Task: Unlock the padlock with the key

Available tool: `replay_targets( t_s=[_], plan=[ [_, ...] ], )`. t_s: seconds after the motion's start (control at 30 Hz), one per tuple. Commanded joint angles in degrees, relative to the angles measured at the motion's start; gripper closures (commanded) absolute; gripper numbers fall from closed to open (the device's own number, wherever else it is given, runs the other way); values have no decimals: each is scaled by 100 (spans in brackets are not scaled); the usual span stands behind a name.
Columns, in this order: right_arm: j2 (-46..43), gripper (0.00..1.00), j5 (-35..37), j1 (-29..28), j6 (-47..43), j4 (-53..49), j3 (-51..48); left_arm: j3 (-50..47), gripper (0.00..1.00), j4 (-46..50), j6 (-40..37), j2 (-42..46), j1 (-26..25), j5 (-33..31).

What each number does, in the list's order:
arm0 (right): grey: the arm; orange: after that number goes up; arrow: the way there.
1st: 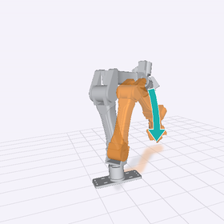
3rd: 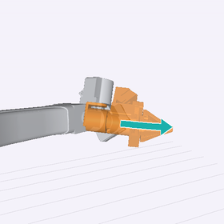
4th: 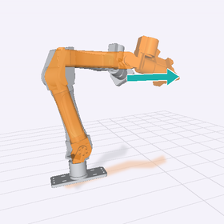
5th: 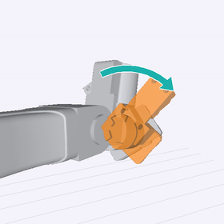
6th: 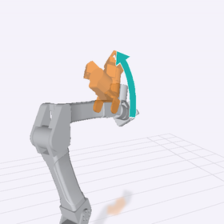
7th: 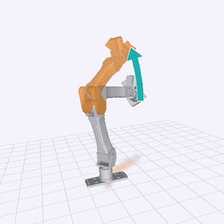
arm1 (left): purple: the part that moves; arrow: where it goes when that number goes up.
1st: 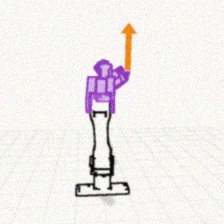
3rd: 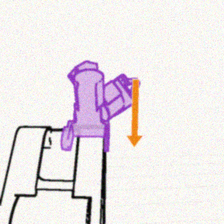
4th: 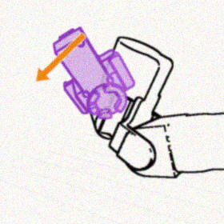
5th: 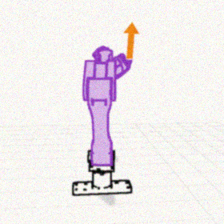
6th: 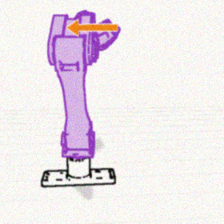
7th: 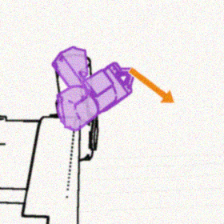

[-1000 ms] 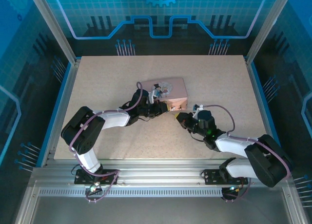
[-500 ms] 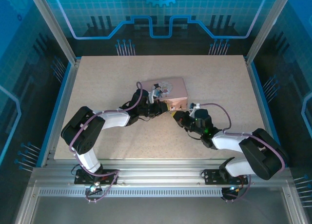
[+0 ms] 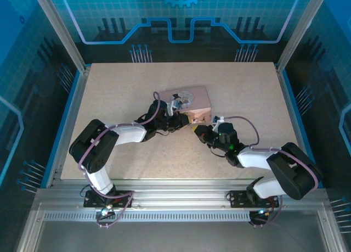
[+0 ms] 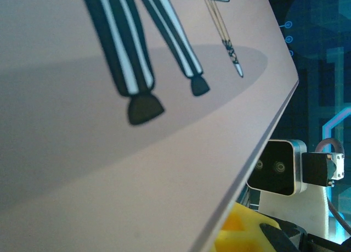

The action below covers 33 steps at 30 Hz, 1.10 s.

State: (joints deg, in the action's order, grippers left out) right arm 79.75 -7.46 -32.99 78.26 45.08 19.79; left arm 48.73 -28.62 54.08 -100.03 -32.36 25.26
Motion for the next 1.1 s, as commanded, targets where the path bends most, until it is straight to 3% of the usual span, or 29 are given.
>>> replay_targets(
  t_s=[0.0,0.87,1.07],
  plan=[
    [32,100,118,-57,11,207,190,93,100,-309,132,-43,46,300],
    [-16,100,552,-117,8,119,239,43,100,-654,357,-172,45,445],
    [369,100,622,-236,350,758,218,18,100,-716,377,-166,41,476]
  ],
)
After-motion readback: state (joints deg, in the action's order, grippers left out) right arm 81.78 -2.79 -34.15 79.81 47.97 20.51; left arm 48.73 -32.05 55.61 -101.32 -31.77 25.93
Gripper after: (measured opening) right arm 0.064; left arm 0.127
